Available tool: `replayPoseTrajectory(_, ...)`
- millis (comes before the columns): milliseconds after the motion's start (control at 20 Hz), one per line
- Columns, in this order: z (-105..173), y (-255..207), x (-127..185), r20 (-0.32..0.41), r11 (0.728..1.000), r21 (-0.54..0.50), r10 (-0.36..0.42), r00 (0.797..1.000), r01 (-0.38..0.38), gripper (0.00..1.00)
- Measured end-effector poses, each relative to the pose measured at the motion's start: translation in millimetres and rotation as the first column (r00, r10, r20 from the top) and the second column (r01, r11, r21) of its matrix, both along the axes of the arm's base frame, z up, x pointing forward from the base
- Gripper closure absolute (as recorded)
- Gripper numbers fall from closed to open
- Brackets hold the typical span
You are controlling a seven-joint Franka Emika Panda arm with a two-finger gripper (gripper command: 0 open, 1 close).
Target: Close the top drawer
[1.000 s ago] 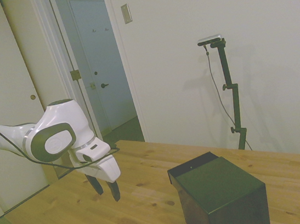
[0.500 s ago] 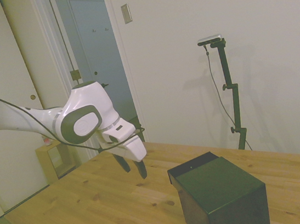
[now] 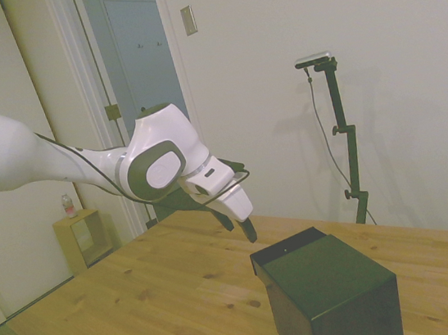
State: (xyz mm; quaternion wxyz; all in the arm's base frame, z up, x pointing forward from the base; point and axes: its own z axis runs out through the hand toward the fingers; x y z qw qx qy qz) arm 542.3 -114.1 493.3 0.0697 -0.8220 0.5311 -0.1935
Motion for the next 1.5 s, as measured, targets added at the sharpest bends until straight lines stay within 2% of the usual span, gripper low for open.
replayPoseTrajectory(200,11,-28,2,0.043,0.998,-0.021,-0.059,0.997,0.059,0.0)
replayPoseTrajectory(250,13,-35,1,0.047,0.997,-0.022,-0.073,0.996,0.074,1.0)
replayPoseTrajectory(550,13,-57,-3,0.049,0.99,-0.019,-0.136,0.99,0.137,1.0)
replayPoseTrajectory(1500,5,-69,-1,0.049,0.986,-0.011,-0.167,0.985,0.168,1.0)
